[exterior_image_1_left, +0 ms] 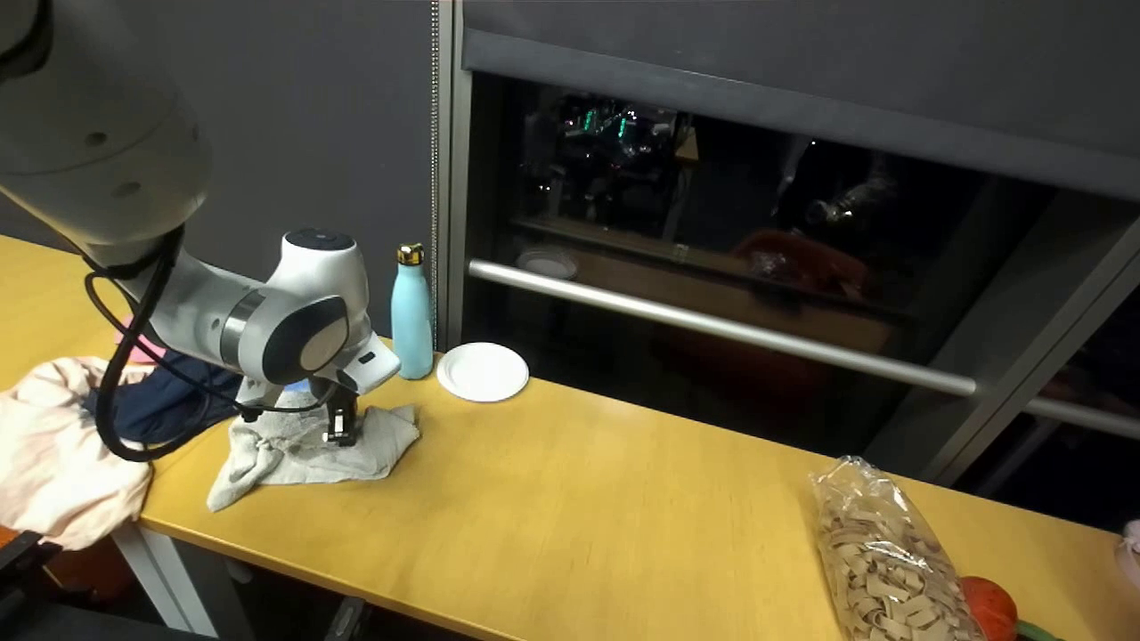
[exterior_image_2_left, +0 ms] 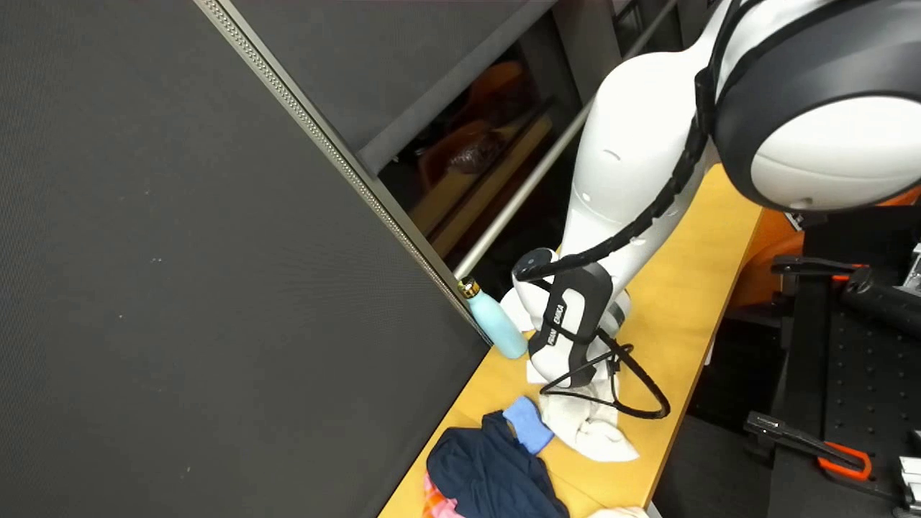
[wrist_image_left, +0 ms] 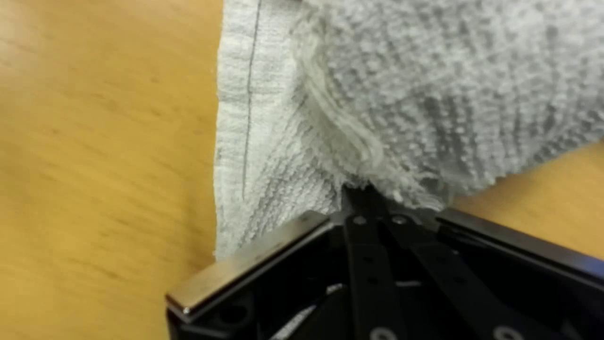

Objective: Move the white plate to the right and then use the white towel to wipe the table

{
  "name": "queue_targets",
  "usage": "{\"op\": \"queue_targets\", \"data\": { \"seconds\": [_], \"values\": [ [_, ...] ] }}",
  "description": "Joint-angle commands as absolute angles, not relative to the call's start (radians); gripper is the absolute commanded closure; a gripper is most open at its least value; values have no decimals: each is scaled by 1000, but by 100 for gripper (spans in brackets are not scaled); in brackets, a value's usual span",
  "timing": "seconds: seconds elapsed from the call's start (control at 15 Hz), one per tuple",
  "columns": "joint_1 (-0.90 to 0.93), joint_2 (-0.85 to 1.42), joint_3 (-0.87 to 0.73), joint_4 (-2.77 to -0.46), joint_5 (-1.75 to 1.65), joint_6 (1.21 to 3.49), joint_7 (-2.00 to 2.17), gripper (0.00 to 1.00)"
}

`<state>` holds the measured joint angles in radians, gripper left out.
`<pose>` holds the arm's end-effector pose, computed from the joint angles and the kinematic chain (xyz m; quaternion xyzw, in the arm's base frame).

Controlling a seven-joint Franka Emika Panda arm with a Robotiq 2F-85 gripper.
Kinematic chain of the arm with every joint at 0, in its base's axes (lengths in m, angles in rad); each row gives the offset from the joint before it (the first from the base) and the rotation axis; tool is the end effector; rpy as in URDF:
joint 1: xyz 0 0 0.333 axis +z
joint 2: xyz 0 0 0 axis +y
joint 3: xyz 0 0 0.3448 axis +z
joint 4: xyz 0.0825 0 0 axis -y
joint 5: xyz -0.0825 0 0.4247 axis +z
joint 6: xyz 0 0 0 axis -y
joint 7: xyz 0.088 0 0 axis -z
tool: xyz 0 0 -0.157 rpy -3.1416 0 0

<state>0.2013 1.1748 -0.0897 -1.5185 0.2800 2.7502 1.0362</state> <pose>0.7023 0.0751 -0.1062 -0.8460 0.5319 -0.0191 0.0325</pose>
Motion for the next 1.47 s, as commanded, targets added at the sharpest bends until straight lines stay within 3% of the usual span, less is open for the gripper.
{"op": "queue_targets", "data": {
  "seconds": [0.0, 0.73, 1.13, 1.4],
  "values": [
    [153, 1126, -116, -1707, 294, 2792, 1040, 100],
    [-30, 1123, -257, -1904, 303, 2919, 1027, 100],
    [-116, 1279, -351, -1704, 311, 2931, 1083, 100],
    [-79, 1317, -369, -1606, 305, 2911, 1137, 100]
  ]
}}
